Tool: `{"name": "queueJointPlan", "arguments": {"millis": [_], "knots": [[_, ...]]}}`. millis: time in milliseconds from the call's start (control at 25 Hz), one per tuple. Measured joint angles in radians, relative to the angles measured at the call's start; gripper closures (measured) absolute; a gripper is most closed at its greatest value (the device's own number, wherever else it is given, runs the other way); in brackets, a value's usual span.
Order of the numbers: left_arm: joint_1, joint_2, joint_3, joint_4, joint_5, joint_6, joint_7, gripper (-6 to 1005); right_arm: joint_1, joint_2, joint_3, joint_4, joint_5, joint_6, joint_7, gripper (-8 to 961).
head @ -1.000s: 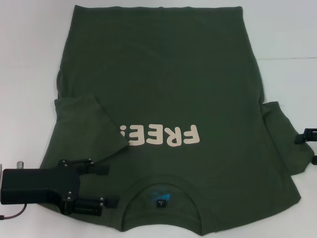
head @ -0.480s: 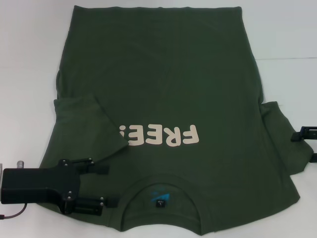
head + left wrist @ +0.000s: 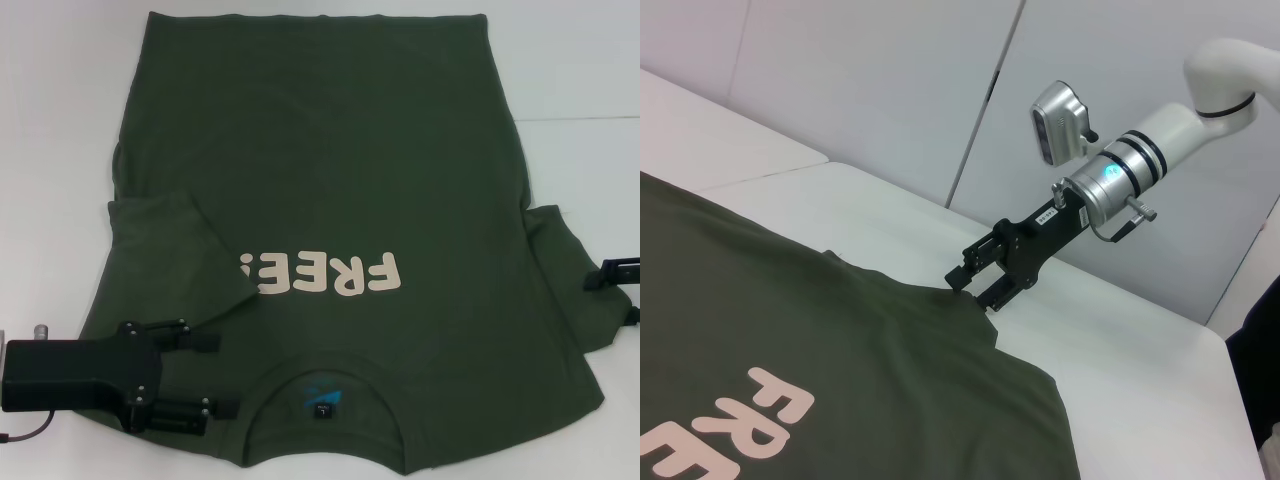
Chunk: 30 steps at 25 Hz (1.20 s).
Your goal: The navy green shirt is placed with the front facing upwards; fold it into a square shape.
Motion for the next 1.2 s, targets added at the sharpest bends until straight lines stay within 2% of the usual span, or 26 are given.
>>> {"name": "queueJointPlan", "arguments": {"millis": [120,560,1200], "knots": [[0.0,0.0,0.0,0.0,0.001,0.0,0.0,65,0.0,-0.002,-0.035,0.0,0.0,0.009,0.015,189],[0.0,0.0,-0.002,0.002,0.005,0.0,0.0,64,0.001,-0.003,-0.053,-0.003,-0.011,0.01,0.011,364],[0.0,0.002,-0.004,0.001,0.006,0.0,-0.003,65,-0.004,-0.004,-0.076,-0.019,-0.019,-0.011,-0.018,916]]}}
